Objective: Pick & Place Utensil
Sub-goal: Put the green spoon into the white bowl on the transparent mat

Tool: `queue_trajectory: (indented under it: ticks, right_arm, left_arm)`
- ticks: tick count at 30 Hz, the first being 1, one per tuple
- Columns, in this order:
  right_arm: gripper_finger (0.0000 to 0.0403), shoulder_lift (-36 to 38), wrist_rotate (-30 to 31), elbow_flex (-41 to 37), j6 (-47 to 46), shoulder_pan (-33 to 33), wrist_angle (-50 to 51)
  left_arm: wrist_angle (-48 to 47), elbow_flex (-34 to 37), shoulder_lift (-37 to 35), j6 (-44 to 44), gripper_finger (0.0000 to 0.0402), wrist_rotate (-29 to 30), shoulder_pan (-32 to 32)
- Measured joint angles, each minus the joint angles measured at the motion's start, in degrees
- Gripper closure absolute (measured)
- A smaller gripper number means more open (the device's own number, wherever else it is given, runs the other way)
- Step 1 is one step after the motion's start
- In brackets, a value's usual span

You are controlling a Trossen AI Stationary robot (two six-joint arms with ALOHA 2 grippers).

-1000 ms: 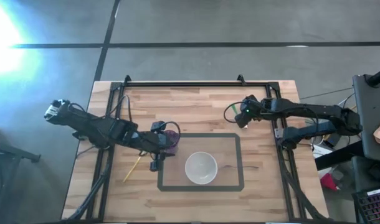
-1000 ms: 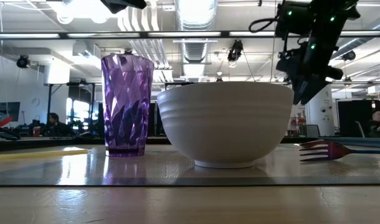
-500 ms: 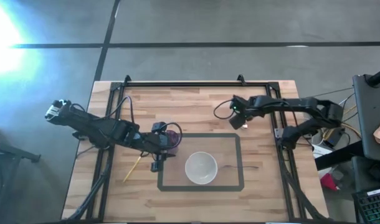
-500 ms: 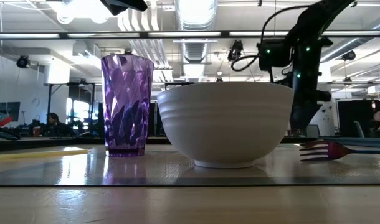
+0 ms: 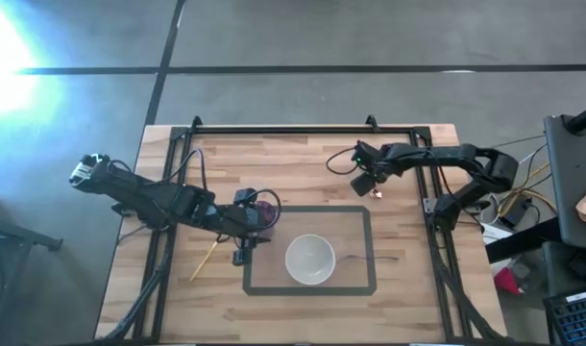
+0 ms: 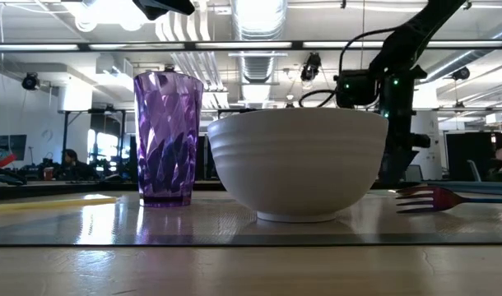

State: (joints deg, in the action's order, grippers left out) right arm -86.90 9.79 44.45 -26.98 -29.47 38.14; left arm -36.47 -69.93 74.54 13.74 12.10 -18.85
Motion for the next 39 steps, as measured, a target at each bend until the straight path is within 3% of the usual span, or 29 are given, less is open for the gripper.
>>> queue_trajectory:
  ticks: [11, 24, 39]
  right_arm:
    - [0.0274, -5.3, -1.6, 0.3, 0.3, 0.0, -1.1]
    - [0.0389, -3.7, -1.3, 0.1, 1.5, -1.3, -1.7]
    - [0.0391, -1.7, -2.3, 0.0, 4.6, 0.8, -1.5]
  left_arm:
    - [0.0, 0.0, 0.0, 0.0, 0.0235, 0.0, 0.0]
    - [0.0, 0.0, 0.0, 2.1, 0.0235, 0.0, 0.0]
    - [0.0, 0.0, 0.0, 5.4, 0.0235, 2.3, 0.0]
